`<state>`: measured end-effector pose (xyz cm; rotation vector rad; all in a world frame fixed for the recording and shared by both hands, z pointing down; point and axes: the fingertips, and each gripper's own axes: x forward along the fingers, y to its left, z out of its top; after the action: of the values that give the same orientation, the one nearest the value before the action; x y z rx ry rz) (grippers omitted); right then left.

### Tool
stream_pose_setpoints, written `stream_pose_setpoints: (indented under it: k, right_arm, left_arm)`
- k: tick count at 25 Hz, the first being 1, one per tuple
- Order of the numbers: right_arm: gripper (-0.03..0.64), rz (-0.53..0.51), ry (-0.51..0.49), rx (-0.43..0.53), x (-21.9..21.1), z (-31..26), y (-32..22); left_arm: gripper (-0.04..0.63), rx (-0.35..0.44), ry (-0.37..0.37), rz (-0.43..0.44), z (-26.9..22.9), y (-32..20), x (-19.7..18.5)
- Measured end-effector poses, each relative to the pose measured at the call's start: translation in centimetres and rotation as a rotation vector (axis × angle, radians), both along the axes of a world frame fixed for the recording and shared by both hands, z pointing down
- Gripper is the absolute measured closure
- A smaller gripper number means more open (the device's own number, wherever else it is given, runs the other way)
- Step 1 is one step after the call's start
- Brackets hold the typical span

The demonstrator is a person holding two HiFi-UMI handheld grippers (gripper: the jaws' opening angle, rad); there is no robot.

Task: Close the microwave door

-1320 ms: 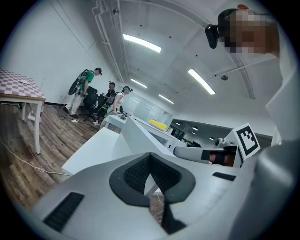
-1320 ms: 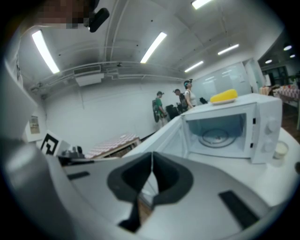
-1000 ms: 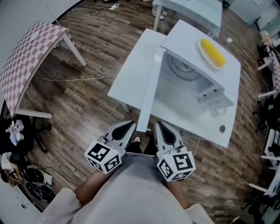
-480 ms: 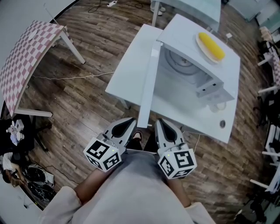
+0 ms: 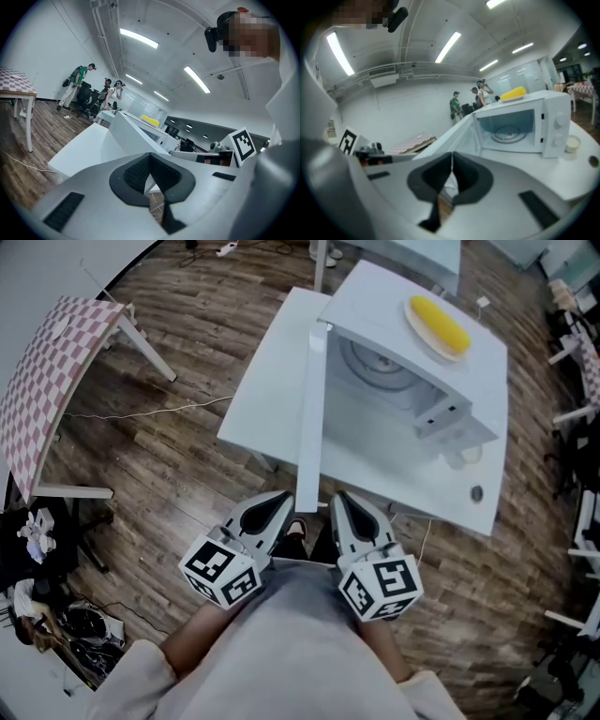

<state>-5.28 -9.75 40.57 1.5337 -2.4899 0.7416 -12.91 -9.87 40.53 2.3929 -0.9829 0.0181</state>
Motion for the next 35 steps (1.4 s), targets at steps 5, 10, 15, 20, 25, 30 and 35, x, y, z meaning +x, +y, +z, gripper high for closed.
stream_pose_setpoints:
  k: [5, 10, 15, 20, 25, 30, 35]
  right_arm:
    - [0.592, 0.003, -0.008, -0.003, 0.5, 0.1, 0.2]
    - [0.592, 0.021, -0.02, -0.007, 1.4, -0.2, 0.5]
    - [0.592, 0.046, -0.021, -0.011, 2.4, -0.4, 0.3]
    - [0.592, 0.066, -0.024, -0.011, 3.5, -0.3, 0.2]
    - [0.593, 0.081, -0.026, -0.015, 4.4, -0.2, 0.1]
    - [0.594, 0.087, -0.031, -0.026, 5.0, 0.2, 0.3]
    - [0.592, 0.092, -0.033, -0.03, 5.5, 0.3, 0.3]
  left_arm:
    - [0.577, 0.029, -0.027, 0.032, -0.5, 0.0, 1.4]
    - [0.577, 0.011, -0.009, 0.062, -0.5, 0.2, 2.8]
    - [0.577, 0.001, -0.007, 0.086, -0.6, -0.2, 3.8]
    - [0.577, 0.002, -0.005, 0.102, -0.6, -0.5, 4.7]
    - [0.577, -0.002, -0.005, 0.118, -0.5, -0.5, 5.7]
    - [0.577, -0.015, 0.004, 0.125, -0.4, -0.4, 6.3]
    - [0.575, -0.017, 0.007, 0.136, -0.3, -0.6, 7.0]
